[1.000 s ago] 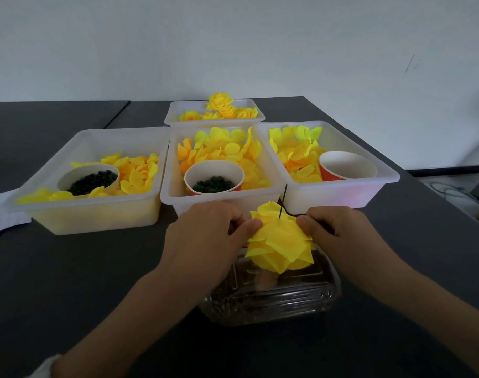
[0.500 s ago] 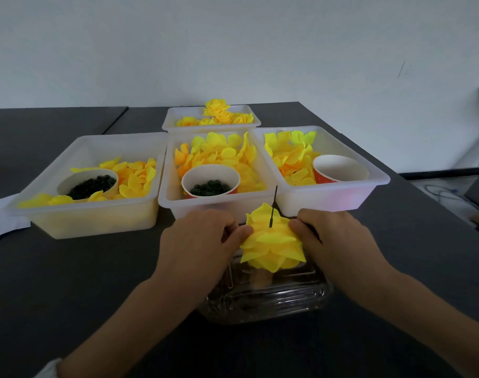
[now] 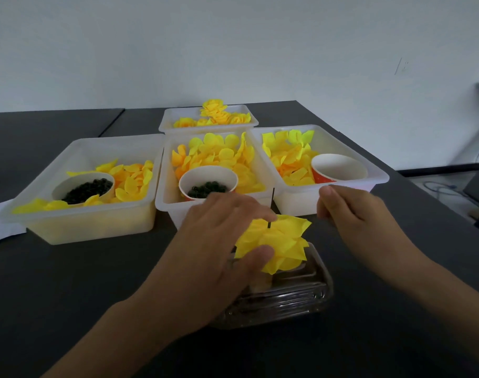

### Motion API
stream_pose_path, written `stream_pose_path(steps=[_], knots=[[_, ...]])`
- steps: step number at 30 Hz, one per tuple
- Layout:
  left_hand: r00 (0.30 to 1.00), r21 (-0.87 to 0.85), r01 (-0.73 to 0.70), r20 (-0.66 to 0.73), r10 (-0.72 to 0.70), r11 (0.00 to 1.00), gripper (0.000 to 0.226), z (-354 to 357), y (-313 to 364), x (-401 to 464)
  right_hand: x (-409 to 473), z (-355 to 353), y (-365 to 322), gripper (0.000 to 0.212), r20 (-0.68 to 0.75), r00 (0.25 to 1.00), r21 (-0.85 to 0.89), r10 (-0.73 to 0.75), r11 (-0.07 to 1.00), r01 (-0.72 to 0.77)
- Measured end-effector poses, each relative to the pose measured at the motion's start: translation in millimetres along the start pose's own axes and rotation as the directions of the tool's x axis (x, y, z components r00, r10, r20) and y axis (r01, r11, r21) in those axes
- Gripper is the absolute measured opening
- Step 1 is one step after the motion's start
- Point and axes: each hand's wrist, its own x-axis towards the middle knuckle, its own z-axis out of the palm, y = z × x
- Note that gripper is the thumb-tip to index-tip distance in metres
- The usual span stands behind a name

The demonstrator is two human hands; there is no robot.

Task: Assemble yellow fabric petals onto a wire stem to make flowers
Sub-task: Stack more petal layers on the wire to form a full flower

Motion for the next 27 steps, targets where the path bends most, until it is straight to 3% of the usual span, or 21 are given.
stream_pose_path(steps=[5,16,20,23,25,27], knots=[[0.98,0.133,-0.078,0.193,0.051,0.988,0.052,12,-6,-5,11,-20,3,0.039,-0.017,0.999,-0.04,0.052,0.998,-0.052],[0.983,0.176,-0.159,0.116,0.14,0.971,0.063,32,-20,-16,107,-38,52,0.022,-0.184,0.98,-0.289,0.07,0.95,-0.122],[0.981,0.24,-0.176,0.12,0.151,0.955,0.065,36,-21,-18,146,-32,88,0.025,0.096,0.97,-0.55,0.223,0.824,-0.135],[0.983,0.277,-0.173,0.104,0.15,0.945,0.066,40,-22,-18,160,-19,99,0.028,0.342,0.868,-0.694,0.359,0.719,-0.023],[0.986,0.29,-0.166,0.081,0.149,0.943,0.067,41,-21,-17,166,-11,103,0.036,0.427,0.789,-0.761,0.442,0.646,0.05],[0.987,0.302,-0.158,0.058,0.147,0.94,0.067,42,-20,-15,171,-7,108,0.037,0.458,0.742,-0.765,0.489,0.642,0.049]])
